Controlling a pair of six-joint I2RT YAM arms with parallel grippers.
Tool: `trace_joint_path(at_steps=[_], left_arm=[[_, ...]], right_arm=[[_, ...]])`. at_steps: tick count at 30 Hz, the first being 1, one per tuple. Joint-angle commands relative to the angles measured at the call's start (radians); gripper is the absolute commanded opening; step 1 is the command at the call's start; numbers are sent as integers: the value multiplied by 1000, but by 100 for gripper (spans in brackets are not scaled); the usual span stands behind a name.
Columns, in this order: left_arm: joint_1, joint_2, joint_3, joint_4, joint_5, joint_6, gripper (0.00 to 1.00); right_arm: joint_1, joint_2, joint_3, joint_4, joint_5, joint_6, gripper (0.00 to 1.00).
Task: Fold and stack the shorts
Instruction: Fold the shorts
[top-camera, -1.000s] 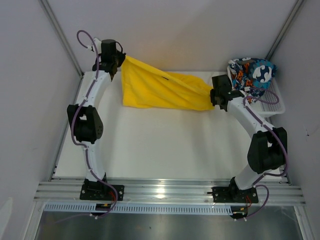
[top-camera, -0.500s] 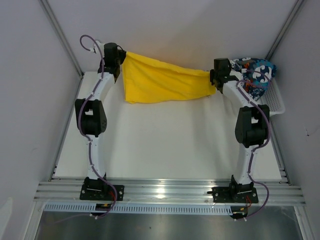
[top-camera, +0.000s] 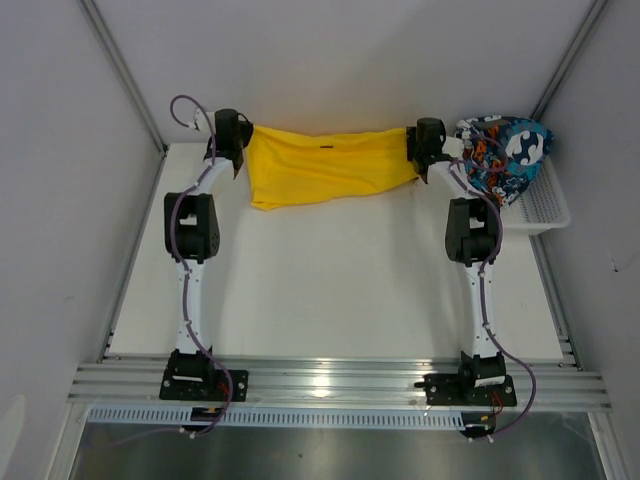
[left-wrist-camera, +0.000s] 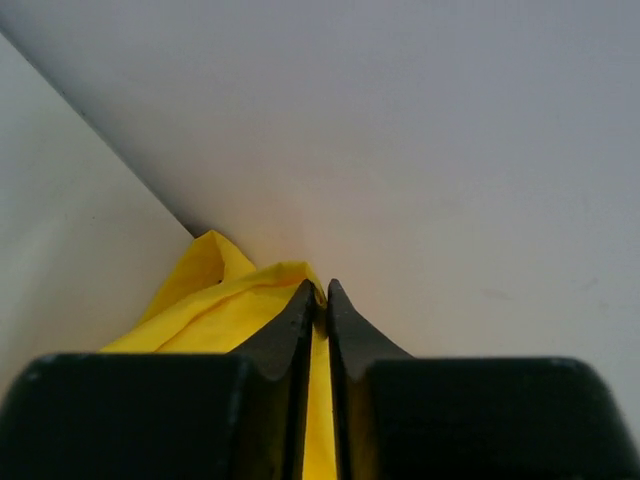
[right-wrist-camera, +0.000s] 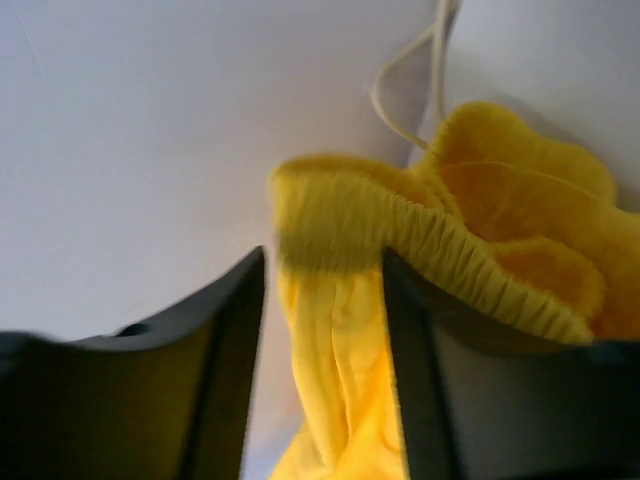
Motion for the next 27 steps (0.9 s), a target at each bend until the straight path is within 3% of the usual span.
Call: trace_joint_path(at_steps=[1, 2, 6, 10, 13, 16, 20, 23, 26, 27], left_arm=[[27, 22, 53, 73, 29, -27, 15], [32, 25, 54, 78, 38, -33, 20], [54, 33, 86, 68, 69, -16, 65], [58, -10, 88, 31, 60, 19, 91], [58, -73, 53, 21, 65, 45, 93], [89, -143, 34, -43, 72, 82, 93], [86, -258, -79, -52, 110, 116, 92], [74, -332, -136, -77, 155, 149, 92], [31, -389, -162, -170, 169, 206, 92], [24, -428, -195, -175, 160, 214, 92]], right_arm=[[-4, 49, 108, 143, -8, -33, 57], [-5, 75, 125, 149, -10, -39, 62], [-8, 86, 163, 204, 2, -97, 73], [-14, 42, 124, 286, -11, -169, 78], [-22, -20, 45, 361, -60, -296, 78], [-31, -104, 6, 240, -57, -352, 79], [-42, -236, -215, 264, -76, -461, 78], [-44, -297, -291, 289, -88, -526, 77], [-54, -229, -231, 234, -200, -570, 77], [-56, -189, -103, 176, -259, -570, 77]])
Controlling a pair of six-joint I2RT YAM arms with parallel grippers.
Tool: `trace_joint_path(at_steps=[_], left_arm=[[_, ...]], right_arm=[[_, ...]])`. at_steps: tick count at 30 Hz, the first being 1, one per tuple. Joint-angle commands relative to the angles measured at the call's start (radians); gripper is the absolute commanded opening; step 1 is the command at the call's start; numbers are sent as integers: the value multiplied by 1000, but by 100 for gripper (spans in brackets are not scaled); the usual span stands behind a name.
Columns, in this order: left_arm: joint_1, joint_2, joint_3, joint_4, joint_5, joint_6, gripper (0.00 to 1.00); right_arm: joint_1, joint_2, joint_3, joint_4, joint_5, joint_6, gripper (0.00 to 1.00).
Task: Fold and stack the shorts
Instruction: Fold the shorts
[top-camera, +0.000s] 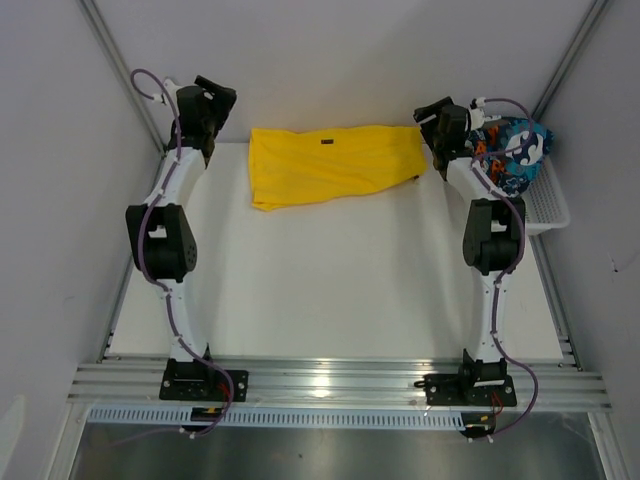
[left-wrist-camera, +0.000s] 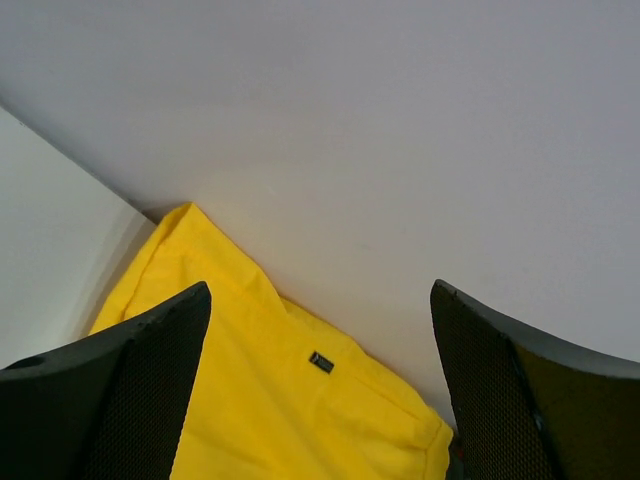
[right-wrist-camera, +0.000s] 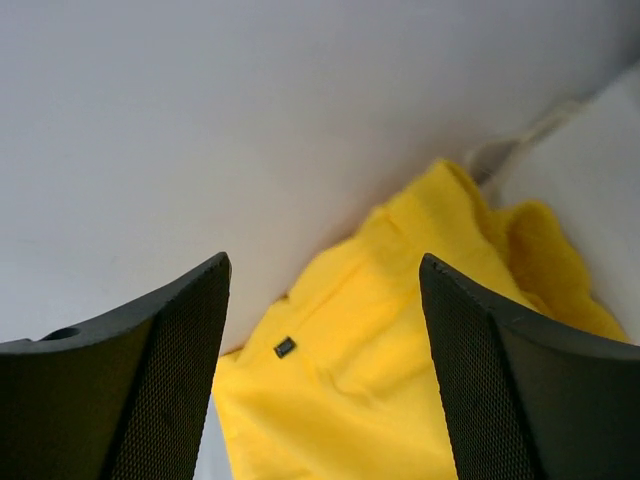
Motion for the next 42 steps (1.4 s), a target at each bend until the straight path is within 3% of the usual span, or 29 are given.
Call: trace_joint_path(at_steps=[1, 3, 6, 12, 15, 18, 22, 25, 29, 30, 33, 37, 42], left_arm=[[-49, -143, -99, -56, 35, 90, 92], [-60, -190, -179, -19, 37, 92, 92], [-68, -265, -269, 18, 37, 97, 92], [-88, -281, -267, -13, 24, 156, 92], [-95, -261, -261, -18, 43, 161, 92], [-108, -237, -248, -31, 46, 173, 92], [-127, -223, -237, -50, 46, 195, 91], [-144, -230, -244, -54, 29, 210, 91], [-170, -243, -253, -74, 4, 236, 91], [-173, -255, -267, -82, 1, 242, 92], [-184, -285, -323, -77, 12, 250, 91], [-218, -403, -438, -38, 12, 278, 91], [-255, -534, -661, 15, 46, 298, 91]], right_arm=[[-12, 126, 209, -111, -145, -83, 77], [-13, 177, 264, -139, -198, -54, 76], [-21, 213, 195, 25, -243, 25, 75], [-10, 352, 250, -2, -229, 115, 75], [13, 375, 247, -54, -171, 140, 73], [53, 357, 235, -133, -17, 83, 76], [77, 368, 320, -356, 16, 57, 73], [105, 327, 281, -422, 27, 37, 72], [143, 173, 21, -397, 11, 103, 72], [155, 129, -150, -339, 14, 150, 72], [191, -58, -447, -250, 36, 223, 72], [303, -264, -702, -228, 76, 252, 73], [464, -502, -871, -211, 88, 232, 79]])
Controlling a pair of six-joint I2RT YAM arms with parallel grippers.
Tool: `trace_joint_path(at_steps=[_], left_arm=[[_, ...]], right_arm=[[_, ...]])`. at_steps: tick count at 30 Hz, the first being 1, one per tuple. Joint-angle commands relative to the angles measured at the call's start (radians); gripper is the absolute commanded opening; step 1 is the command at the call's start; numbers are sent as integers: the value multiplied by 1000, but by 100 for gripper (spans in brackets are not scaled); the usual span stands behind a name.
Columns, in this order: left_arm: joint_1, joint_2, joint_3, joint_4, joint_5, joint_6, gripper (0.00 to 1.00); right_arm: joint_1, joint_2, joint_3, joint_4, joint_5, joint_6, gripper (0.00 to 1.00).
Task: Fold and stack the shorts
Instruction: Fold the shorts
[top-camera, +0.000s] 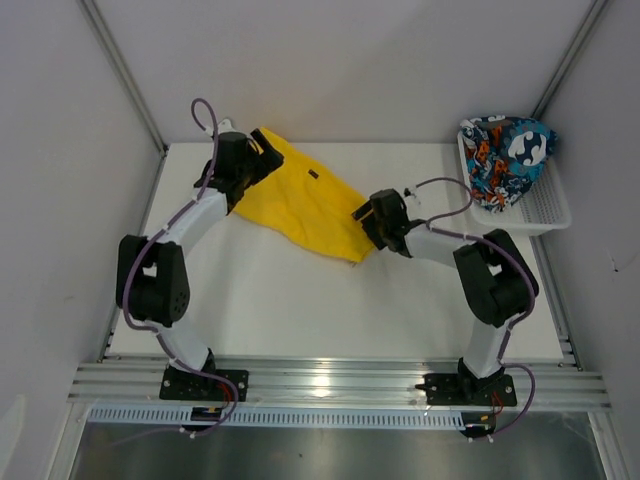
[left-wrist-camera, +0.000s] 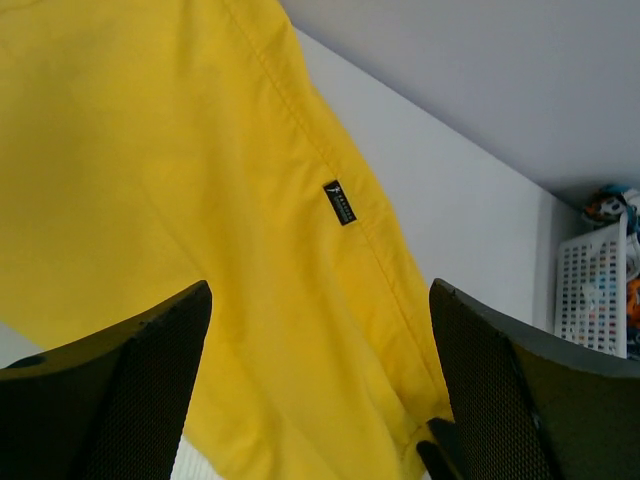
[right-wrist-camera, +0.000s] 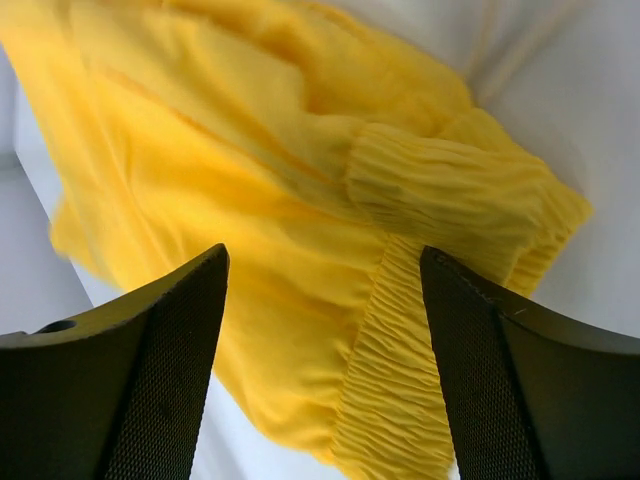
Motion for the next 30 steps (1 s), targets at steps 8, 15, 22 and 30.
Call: trace_joint_path(at_steps=[8, 15, 22, 30], left_arm=[[-77, -234, -283, 174, 165, 123, 91], [-160, -203, -235, 121, 311, 232, 91], [-324, -203, -211, -36, 146, 351, 91], [-390, -217, -267, -67, 135, 405, 92]], right_arm=[[81, -449, -221, 10, -28, -274, 83], [-25, -651, -391, 24, -126, -361, 85], [-148, -607, -533, 223, -420, -438, 80], [-219, -405, -450, 334, -597, -484, 82]])
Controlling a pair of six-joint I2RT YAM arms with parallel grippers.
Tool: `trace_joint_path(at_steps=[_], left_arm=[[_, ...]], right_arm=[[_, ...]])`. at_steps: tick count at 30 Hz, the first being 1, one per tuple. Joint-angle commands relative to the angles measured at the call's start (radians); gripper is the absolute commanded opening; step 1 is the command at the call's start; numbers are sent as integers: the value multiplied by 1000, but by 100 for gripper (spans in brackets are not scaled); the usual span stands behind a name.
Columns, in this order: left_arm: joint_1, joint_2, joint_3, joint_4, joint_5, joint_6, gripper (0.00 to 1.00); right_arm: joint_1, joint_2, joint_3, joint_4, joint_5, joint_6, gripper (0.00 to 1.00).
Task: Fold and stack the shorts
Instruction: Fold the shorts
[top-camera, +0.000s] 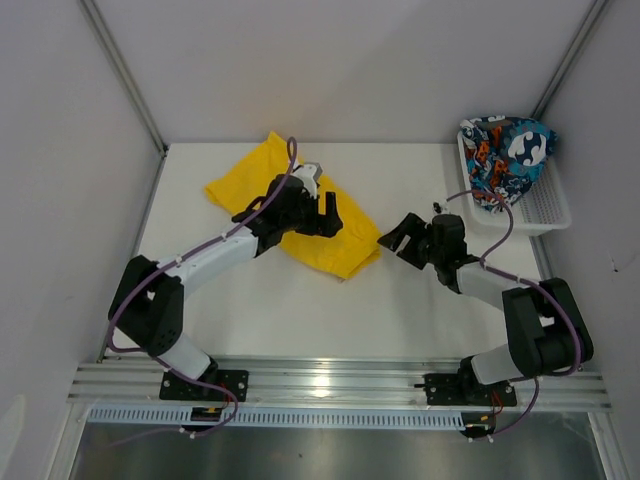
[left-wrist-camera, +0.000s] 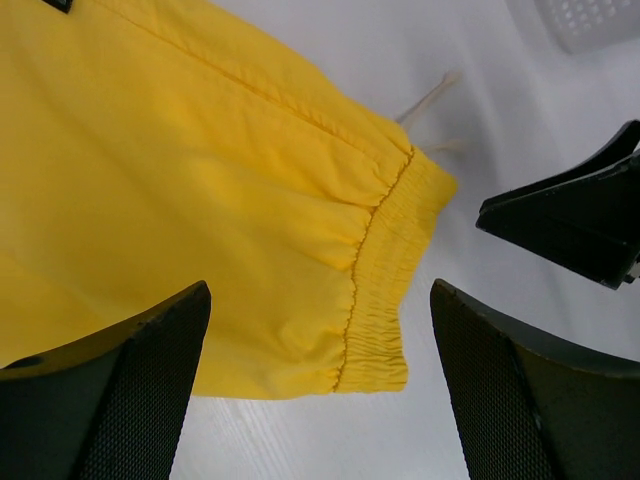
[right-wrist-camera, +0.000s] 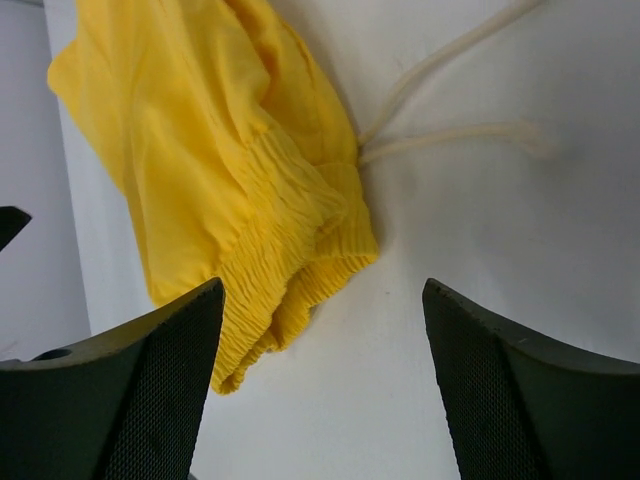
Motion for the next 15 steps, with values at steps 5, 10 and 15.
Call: trace_joint_path(at_steps=[5, 10, 15], left_arm=[[-50, -86, -123, 19, -80, 65, 92], [-72, -143, -197, 23, -132, 58, 92], [-86, -186, -250, 41, -144, 55, 92]], right_arm=[[35, 126, 127, 157, -117, -96, 82], [80, 203, 185, 153, -40, -138, 81], [137, 234, 233, 70, 83, -216, 80]])
